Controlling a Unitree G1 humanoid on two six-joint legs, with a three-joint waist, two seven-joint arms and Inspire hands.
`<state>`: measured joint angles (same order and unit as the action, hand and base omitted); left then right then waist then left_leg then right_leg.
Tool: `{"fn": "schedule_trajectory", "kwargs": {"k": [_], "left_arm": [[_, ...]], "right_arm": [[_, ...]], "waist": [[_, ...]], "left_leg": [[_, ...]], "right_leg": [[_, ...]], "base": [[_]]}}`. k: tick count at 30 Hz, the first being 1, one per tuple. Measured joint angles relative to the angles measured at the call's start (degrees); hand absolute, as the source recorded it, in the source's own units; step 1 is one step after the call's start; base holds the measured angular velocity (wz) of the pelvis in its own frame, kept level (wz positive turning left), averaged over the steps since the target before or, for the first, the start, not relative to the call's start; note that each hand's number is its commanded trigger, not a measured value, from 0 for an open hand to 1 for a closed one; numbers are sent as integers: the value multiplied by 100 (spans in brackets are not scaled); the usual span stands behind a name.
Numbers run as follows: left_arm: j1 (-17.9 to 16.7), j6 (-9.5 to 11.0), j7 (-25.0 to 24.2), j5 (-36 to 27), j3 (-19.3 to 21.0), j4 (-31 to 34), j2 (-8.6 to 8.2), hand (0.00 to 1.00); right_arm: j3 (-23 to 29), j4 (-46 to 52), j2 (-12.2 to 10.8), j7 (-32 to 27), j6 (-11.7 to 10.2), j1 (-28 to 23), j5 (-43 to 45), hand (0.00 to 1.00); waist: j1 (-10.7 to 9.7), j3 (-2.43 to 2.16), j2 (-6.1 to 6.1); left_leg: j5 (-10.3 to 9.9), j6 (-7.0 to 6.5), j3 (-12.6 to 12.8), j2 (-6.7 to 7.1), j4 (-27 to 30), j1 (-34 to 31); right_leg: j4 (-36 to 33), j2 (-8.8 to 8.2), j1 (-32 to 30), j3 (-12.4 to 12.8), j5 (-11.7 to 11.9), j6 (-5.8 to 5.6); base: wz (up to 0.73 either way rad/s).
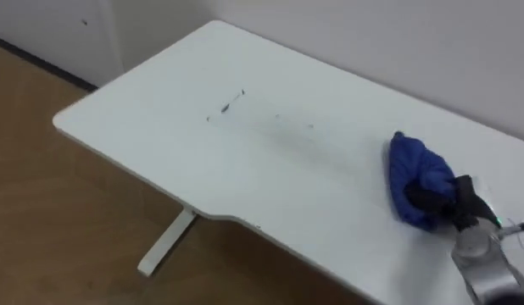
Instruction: Wipe table
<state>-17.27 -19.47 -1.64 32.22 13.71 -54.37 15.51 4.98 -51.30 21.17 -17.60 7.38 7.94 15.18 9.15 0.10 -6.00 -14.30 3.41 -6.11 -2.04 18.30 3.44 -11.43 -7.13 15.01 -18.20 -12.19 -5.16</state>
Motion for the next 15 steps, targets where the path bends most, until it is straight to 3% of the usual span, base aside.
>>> {"fn": "schedule_trajectory", "kwargs": {"k": [3, 5, 7, 11, 14, 15], "left_arm": [[33, 78, 26, -8, 197, 4, 3, 0], [27, 63, 114, -25, 194, -5, 9, 0], [90, 62, 135, -32, 182, -4, -22, 0], [228, 58, 157, -126, -22, -7, -96, 0], [387, 28, 148, -127, -358, -79, -215, 0], [402, -7, 144, -122, -423, -84, -266, 0]], "right_arm": [[597, -296, 269, -95, -40, -293, -68, 100], [790, -408, 465, -131, -34, -507, -122, 100], [822, -389, 518, -194, -14, -587, -129, 100], [572, -364, 490, -270, 155, -497, -211, 100], [309, -315, 312, -350, 590, -140, -206, 100], [111, -269, 200, -334, 778, 93, -157, 100]], "waist": [[-173, -24, 21], [-308, -78, 90], [-295, -104, 137], [-243, -101, 166], [-101, -83, 154], [-50, -98, 187]], "left_leg": [[0, 0, 107, -8, -6, 80], [0, 0, 168, -24, -44, 155], [0, 1, 171, -34, -107, 245], [1, 14, 153, -45, -156, 307], [16, 30, 134, -45, -165, 309], [19, 25, 115, -45, -171, 278]], "right_leg": [[98, 2, 69, 83, 0, 0], [163, 6, 121, 118, 0, 0], [168, 14, 117, 177, -2, -3], [172, 33, 82, 149, -16, -19], [133, 97, -78, 437, -10, 26], [68, 124, -202, 544, -6, 34]], "base": [[-18], [-26], [-38], [-38], [-37], [-51]]}}
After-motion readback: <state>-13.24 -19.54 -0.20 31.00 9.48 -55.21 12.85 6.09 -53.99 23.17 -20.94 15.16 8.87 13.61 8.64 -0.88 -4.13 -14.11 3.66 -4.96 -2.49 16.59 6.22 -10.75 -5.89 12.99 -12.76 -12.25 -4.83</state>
